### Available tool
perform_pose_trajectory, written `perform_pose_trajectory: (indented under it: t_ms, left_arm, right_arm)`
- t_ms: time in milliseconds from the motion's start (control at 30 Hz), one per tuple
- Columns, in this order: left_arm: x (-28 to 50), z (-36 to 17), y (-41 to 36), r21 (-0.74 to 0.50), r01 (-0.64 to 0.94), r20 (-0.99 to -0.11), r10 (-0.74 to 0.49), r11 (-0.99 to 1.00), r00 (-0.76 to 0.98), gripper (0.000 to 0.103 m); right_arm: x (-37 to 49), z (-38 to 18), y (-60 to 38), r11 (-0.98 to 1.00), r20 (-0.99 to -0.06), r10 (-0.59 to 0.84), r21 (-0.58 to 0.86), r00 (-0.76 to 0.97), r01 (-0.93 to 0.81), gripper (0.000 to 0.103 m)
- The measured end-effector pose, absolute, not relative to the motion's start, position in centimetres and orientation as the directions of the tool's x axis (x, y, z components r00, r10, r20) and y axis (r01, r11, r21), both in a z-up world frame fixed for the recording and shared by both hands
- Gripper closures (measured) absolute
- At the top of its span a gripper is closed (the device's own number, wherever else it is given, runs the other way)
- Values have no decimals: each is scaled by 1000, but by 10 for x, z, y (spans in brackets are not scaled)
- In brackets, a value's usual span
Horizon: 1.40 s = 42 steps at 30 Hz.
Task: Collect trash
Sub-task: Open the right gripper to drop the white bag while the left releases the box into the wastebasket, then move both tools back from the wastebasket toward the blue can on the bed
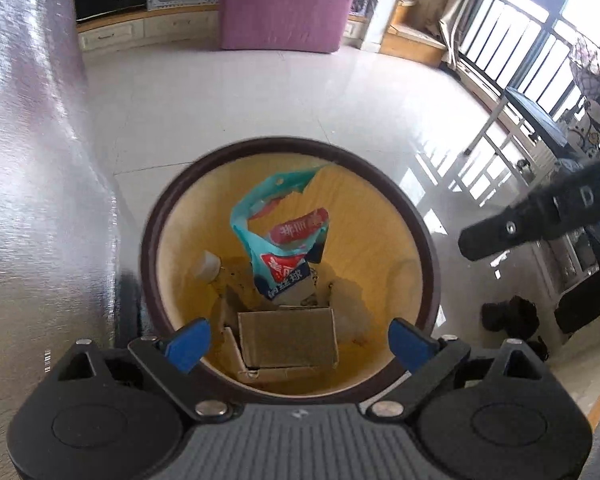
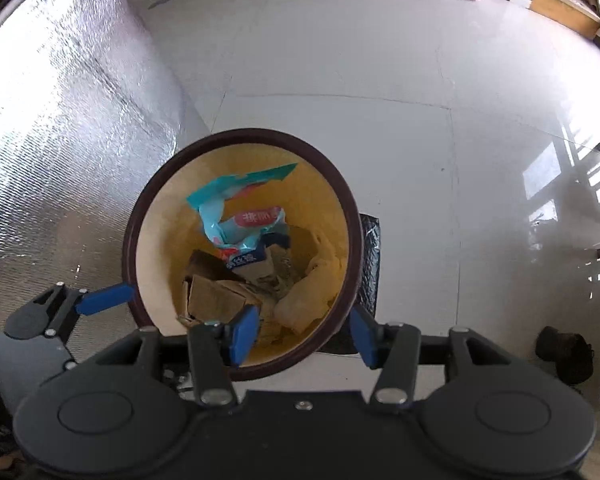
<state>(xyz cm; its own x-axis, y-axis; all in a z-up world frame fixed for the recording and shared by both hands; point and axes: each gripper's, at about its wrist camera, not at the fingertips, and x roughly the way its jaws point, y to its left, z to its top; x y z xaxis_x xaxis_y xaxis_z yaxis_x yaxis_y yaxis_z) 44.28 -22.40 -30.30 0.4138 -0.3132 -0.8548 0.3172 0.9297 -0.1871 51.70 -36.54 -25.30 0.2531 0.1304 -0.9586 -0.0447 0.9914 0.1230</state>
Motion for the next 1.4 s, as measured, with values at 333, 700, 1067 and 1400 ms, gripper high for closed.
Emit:
perform_pose_trajectory:
  t_ms: [333, 700, 1067, 1400]
  left_arm:
    - [426, -240, -207, -139, 291, -854, -263, 946, 449, 0]
    - [403, -191, -196, -89, 288, -852, -223, 953, 474, 0]
    - [373, -155, -180, -81, 289, -838, -222, 954, 498, 0]
    - [339, -134, -159, -87, 302, -815, -242, 949, 526, 0]
  right_arm:
    - [477, -214, -366, 986, -911, 161, 164, 380, -26, 25]
    - [431, -179, -368, 988, -883, 119, 149, 453, 31, 3]
    - [386, -151, -365, 990, -850, 69, 121, 522, 67, 0]
    - [338, -130, -357, 989, -812, 39, 117, 582, 96, 0]
